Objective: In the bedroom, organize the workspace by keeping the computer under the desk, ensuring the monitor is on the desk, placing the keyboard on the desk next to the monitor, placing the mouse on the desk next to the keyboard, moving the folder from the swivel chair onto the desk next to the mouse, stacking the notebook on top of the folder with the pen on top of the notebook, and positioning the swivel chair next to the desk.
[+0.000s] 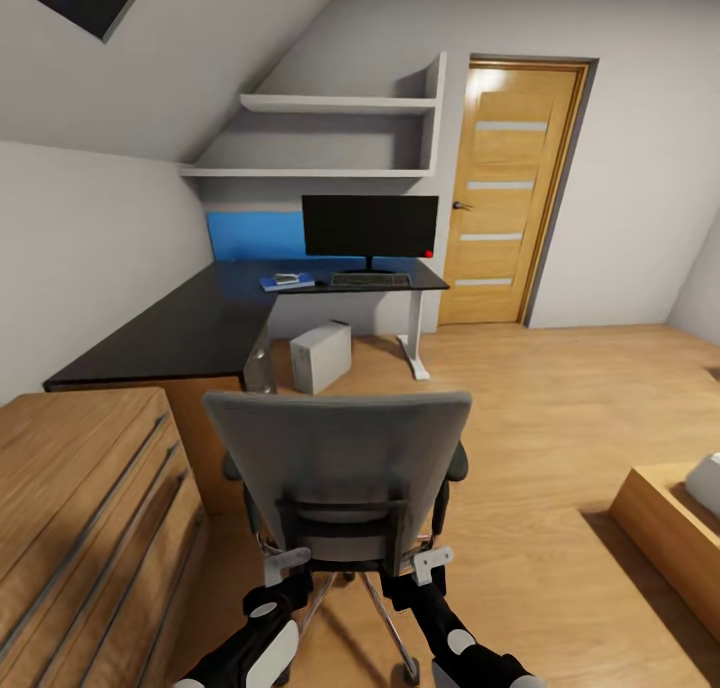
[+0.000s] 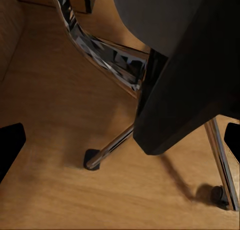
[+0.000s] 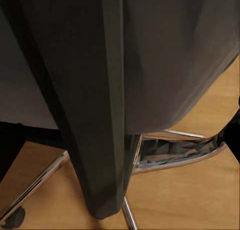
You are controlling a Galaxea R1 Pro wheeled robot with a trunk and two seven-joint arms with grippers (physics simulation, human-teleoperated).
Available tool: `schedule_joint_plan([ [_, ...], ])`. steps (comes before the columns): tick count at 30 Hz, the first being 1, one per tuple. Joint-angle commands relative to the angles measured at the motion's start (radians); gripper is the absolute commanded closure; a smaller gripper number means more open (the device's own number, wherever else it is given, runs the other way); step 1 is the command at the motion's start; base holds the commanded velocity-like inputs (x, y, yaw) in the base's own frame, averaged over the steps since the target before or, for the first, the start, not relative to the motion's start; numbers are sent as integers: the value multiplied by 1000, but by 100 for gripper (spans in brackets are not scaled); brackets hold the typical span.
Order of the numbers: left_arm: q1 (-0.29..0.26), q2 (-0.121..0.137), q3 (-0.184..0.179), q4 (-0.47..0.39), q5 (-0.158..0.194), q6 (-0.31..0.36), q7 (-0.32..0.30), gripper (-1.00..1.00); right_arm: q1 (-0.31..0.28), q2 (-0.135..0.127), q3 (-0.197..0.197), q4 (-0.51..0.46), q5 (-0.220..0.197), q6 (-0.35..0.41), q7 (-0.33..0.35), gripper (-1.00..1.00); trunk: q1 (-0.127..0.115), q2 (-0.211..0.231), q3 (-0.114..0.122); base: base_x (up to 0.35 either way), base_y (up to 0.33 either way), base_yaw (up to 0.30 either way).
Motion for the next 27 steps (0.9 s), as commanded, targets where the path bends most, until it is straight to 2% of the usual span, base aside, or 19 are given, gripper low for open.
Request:
schedule_joint_plan([
  [1,-1,2,-6,-1,-1,-3,9,-100,-1,0,-8,1,-10,-5,-11,-100,0,0,-1,320,0,-1],
  [27,-1,4,-4,2,0,-3,11,-100,-1,0,-8,-2,-9,-5,-11,-100,0,0,-1,320,-18,0],
])
